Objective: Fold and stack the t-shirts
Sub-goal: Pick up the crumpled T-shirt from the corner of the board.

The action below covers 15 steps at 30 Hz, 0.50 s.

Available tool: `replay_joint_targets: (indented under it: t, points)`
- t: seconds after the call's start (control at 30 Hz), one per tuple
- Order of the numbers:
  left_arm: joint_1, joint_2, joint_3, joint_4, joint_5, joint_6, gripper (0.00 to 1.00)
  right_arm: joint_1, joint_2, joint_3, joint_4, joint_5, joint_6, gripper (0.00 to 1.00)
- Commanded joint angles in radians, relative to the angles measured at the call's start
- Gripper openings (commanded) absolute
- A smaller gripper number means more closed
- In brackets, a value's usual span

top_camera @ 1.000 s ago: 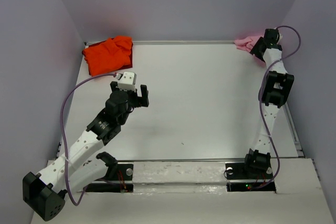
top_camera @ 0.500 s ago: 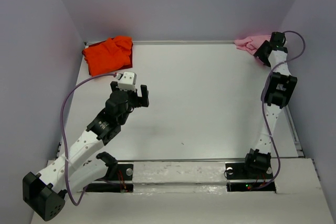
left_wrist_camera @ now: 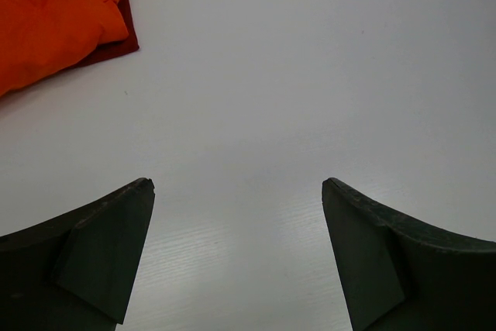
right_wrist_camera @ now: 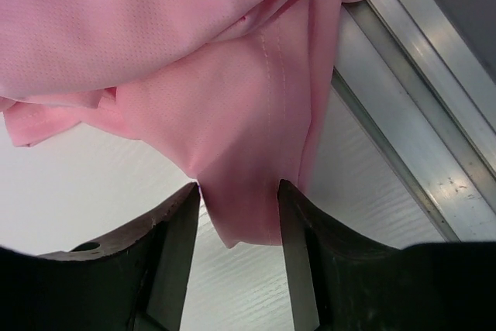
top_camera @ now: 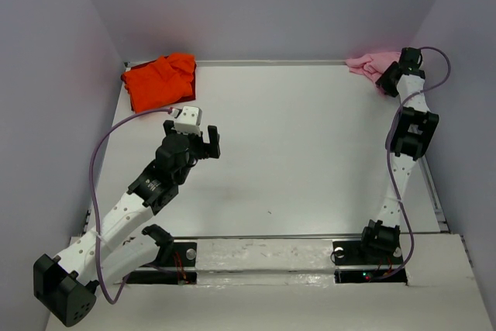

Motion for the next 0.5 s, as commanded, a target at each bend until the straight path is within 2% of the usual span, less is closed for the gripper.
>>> replay_joint_targets:
  t: [0.0,0.07,0.1,0.13,0.17,0.2,0.27,0.43,0.47]
  points:
    - [-0.004,-0.024,0.035,0.038,0.002,0.008,0.99,-0.005,0.023,-0.002,-0.006,-0.069,0.030,0.50]
    - [-0.006,-0.027,0.035,0.038,0.002,0.010,0.99,-0.005,0.023,-0.005,-0.006,-0.080,0.032,0.48]
    - [-0.006,-0.027,0.035,0.038,-0.001,0.010,0.99,-0.005,0.023,-0.007,-0.006,-0.084,0.032,0.44]
    - [-0.004,-0.029,0.035,0.038,-0.001,0.010,0.99,-0.005,0.024,-0.010,-0.006,-0.092,0.032,0.35]
    - [-0.004,-0.029,0.035,0.038,-0.001,0.010,0.99,-0.005,0.021,-0.013,-0.006,-0.092,0.032,0.35]
    - [-0.006,-0.029,0.035,0.038,0.000,0.010,0.99,-0.005,0.018,-0.016,-0.004,-0.092,0.032,0.17]
    - [-0.006,-0.029,0.035,0.038,-0.001,0.010,0.99,-0.005,0.015,-0.025,-0.004,-0.097,0.031,0.00]
    - [-0.004,-0.025,0.036,0.039,-0.006,0.011,0.99,-0.005,-0.023,-0.088,0.005,-0.147,0.056,0.00]
    - [-0.006,-0.022,0.036,0.039,-0.009,0.011,0.99,-0.005,-0.063,-0.144,0.025,-0.157,0.068,0.00]
